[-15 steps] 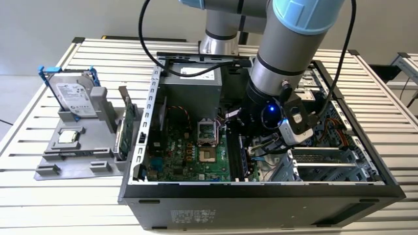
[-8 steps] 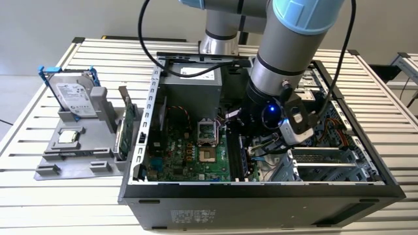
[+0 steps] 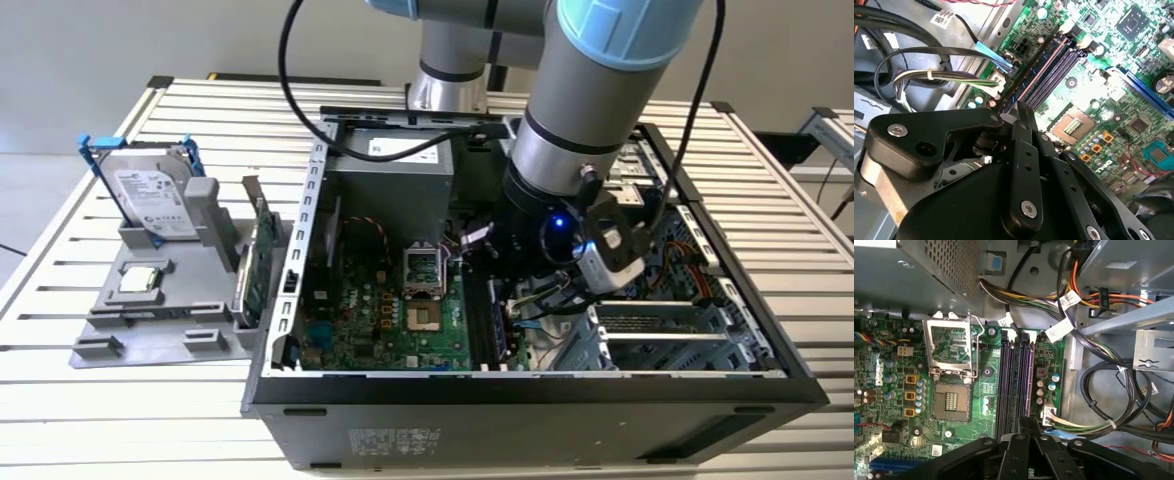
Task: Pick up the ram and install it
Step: 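Press down the ram until it locks into place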
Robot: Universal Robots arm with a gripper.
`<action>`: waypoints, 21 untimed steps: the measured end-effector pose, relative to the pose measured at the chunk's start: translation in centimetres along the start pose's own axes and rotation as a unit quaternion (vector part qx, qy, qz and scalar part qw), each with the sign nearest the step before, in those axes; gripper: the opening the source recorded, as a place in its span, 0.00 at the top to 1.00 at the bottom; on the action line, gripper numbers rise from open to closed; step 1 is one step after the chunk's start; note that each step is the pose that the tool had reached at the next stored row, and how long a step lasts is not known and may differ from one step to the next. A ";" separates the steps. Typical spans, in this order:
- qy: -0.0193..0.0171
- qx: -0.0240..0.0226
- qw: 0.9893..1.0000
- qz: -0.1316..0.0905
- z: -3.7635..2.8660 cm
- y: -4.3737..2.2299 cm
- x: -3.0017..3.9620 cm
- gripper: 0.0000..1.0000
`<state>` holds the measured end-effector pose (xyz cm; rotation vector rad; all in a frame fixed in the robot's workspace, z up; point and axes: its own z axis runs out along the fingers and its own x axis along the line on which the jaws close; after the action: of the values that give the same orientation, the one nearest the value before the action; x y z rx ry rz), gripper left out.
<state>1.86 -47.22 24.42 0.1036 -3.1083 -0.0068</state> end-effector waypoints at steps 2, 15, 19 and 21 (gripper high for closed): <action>0.000 0.000 1.000 -0.008 0.00 0.00 0.00 1.00; 0.001 0.001 0.998 -0.056 0.00 0.02 0.00 1.00; 0.001 0.001 0.997 -0.073 0.00 0.05 0.00 1.00; 0.001 0.001 0.997 -0.081 0.00 0.07 -0.01 1.00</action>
<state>1.86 -47.15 24.42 0.3562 -3.0881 -0.0067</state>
